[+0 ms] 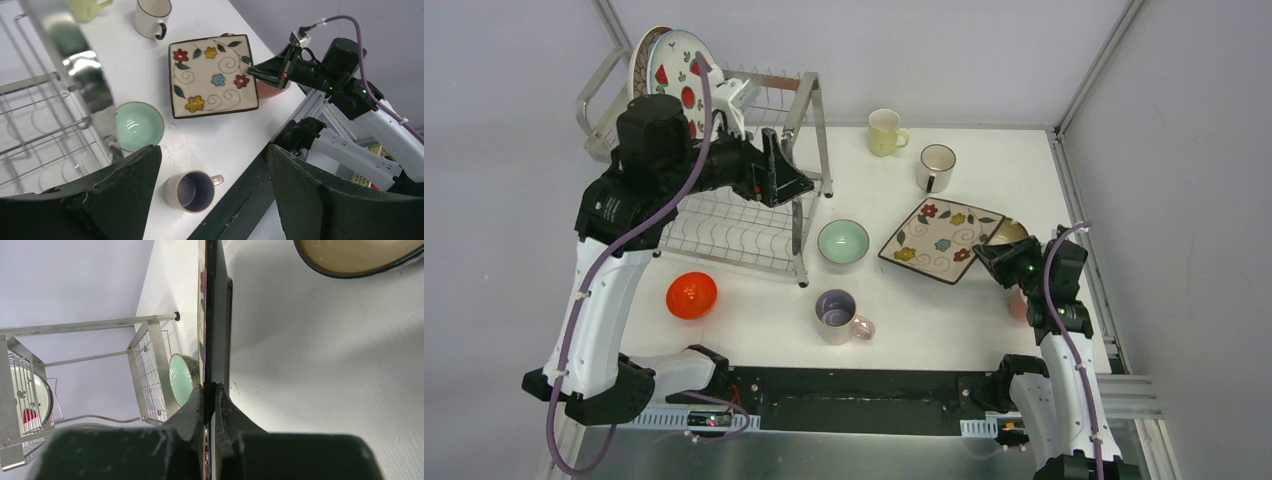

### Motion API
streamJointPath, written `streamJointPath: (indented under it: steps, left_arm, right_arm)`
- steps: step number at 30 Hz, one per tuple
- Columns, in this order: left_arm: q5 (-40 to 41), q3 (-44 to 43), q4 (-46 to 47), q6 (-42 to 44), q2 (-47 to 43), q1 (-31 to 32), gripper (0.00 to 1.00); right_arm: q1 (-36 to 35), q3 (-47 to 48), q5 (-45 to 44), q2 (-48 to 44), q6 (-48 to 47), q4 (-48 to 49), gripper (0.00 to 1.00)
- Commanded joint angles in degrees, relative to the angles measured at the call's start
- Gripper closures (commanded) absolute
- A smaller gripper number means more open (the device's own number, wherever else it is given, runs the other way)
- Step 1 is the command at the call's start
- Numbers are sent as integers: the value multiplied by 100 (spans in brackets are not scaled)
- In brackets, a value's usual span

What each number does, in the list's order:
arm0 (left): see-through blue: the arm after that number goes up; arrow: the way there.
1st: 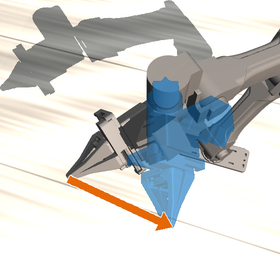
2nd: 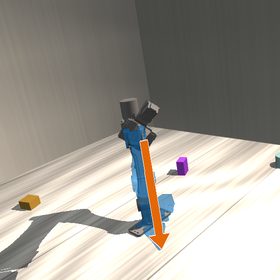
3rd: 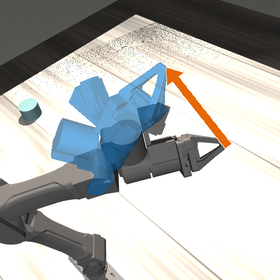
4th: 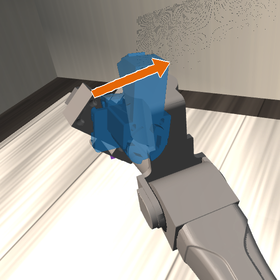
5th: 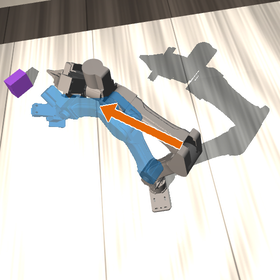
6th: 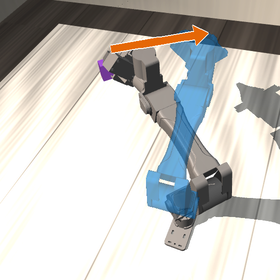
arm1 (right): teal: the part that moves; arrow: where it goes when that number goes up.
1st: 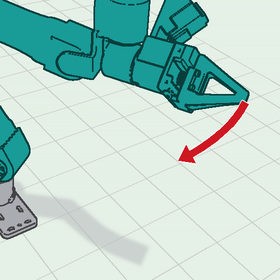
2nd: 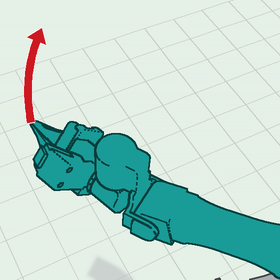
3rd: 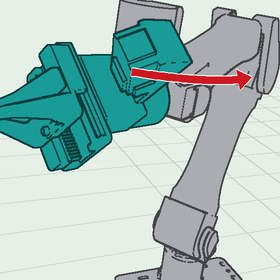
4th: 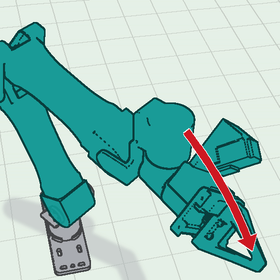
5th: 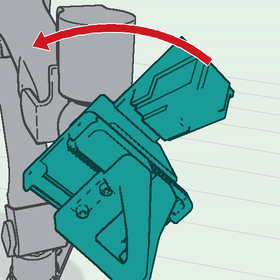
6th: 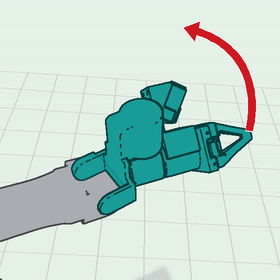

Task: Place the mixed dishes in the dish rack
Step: Pick up the plate at the center of the board.

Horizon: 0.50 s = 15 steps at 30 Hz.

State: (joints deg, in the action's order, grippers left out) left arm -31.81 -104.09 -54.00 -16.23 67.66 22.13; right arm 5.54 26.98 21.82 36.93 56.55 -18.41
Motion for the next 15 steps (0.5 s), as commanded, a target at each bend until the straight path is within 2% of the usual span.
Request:
streamJointPath:
  steps: [1, 4, 9, 15]
  left_arm:
    - [320, -376, 170, 37, 299, 578, 20]
    - [820, -638, 170, 152, 572, 1098, 20]
    - [893, -1073, 178, -13, 1058, 1602, 21]
    - [1000, -1052, 333, -140, 1570, 1934, 21]
  right_arm:
    - [43, 597, 538, -191, 206, 1029, 100]
    - [44, 575, 582, -264, 224, 1037, 100]
    - [44, 671, 558, -377, 186, 849, 100]
    - [52, 700, 575, -377, 293, 839, 100]
